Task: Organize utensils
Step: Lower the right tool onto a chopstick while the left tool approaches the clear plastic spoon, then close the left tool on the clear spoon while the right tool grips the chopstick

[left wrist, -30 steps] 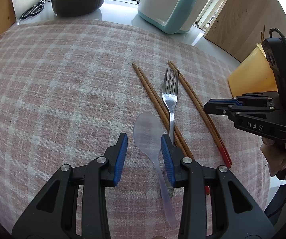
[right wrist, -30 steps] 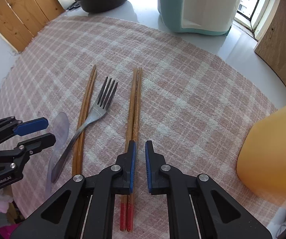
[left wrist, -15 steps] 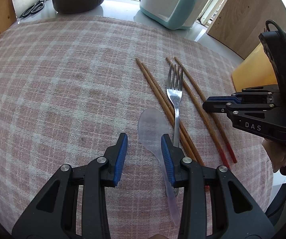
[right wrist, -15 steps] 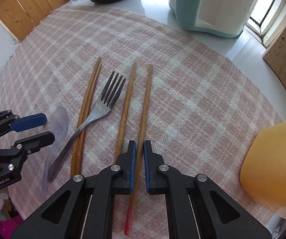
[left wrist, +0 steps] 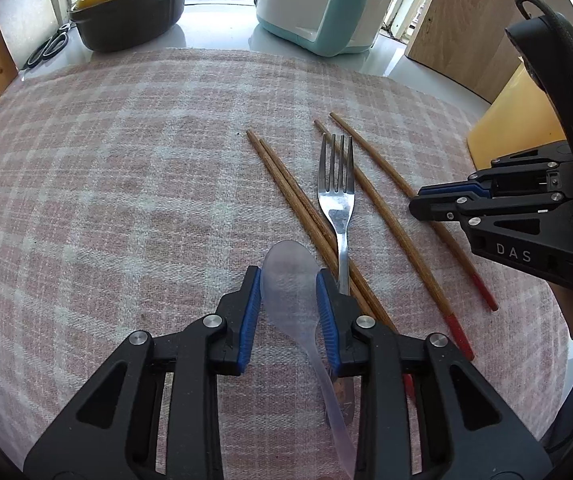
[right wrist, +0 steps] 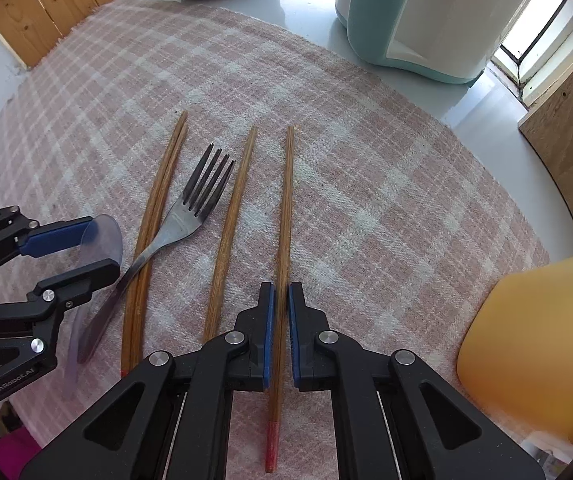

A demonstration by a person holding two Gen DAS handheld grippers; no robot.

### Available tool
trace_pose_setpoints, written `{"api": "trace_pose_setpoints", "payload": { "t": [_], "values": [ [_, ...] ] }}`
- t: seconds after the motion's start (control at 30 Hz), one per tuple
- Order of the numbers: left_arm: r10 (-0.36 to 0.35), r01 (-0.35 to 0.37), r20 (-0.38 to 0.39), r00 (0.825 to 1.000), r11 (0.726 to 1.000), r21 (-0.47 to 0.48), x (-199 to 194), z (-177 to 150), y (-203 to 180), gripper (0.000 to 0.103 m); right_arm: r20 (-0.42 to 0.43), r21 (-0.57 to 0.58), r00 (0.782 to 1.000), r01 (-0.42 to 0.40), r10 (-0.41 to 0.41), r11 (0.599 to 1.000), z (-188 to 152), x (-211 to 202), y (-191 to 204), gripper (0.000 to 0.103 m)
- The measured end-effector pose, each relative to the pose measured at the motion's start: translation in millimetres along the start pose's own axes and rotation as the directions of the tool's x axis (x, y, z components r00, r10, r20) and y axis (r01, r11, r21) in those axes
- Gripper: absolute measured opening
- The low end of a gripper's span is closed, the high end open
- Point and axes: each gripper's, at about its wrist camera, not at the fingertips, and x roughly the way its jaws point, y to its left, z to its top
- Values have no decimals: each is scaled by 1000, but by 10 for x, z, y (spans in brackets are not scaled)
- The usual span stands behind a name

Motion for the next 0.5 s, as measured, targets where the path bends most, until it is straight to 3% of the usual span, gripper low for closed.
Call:
{"api": "trace_pose_setpoints", "payload": {
  "t": [0.23,0.5],
  "values": [
    [-9,9,33,999,1000,-3,-54,-16,-12,4,6,2,1000,5,-5,1000,-4,9,-15,5],
    [5,-6,49,999,1000,19,-54,-5,-112,2,1,9,1000,-1,1,1000,41,22,7,5]
  ]
}}
